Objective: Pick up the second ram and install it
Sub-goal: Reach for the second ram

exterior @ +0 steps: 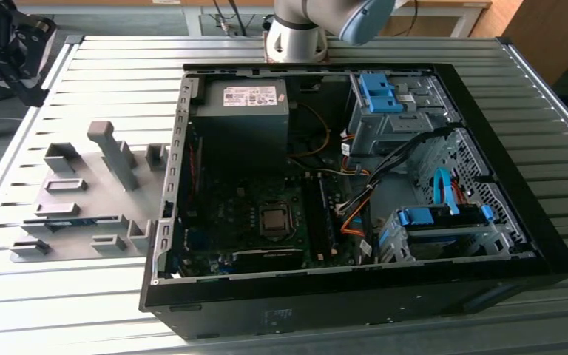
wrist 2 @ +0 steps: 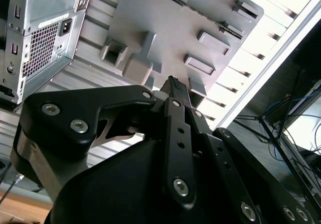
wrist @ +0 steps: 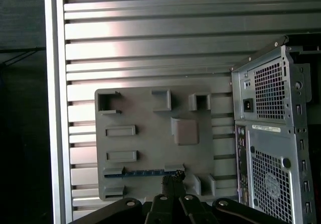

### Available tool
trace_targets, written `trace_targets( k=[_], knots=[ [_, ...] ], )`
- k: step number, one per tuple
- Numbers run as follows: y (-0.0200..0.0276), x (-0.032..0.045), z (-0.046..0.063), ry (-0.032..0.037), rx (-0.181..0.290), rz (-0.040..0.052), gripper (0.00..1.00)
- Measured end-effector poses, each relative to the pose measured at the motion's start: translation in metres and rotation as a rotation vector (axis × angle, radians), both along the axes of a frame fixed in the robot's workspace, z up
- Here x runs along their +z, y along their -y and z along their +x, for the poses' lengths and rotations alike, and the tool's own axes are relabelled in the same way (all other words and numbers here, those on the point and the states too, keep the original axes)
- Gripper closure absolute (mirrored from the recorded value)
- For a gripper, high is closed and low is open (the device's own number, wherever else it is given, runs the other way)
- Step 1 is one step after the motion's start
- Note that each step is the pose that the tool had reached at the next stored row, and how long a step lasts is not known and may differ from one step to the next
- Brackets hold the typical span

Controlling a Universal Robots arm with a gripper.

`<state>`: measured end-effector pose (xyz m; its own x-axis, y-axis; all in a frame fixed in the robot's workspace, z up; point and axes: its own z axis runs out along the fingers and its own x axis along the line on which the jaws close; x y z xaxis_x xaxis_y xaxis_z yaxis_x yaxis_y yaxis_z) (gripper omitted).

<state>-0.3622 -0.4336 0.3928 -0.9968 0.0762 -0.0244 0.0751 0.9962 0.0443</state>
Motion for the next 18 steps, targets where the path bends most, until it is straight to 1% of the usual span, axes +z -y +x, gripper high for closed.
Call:
trace_targets(
  k=[1,11,13,16,18],
  knots=[
    [0.0,0.0,-0.001,0.0,0.0,0.0,0.9],
    [0.0,0.0,-0.002,0.0,0.0,0.0,0.9],
    [0.0004,-0.0001,-0.003,0.0001,0.0,0.0001,0.9],
    [0.0023,0.0,-0.01,0.0001,0.0,0.0,0.9],
    [0.0059,-0.0001,-0.013,0.0,0.0,0.0001,0.9]
  ],
)
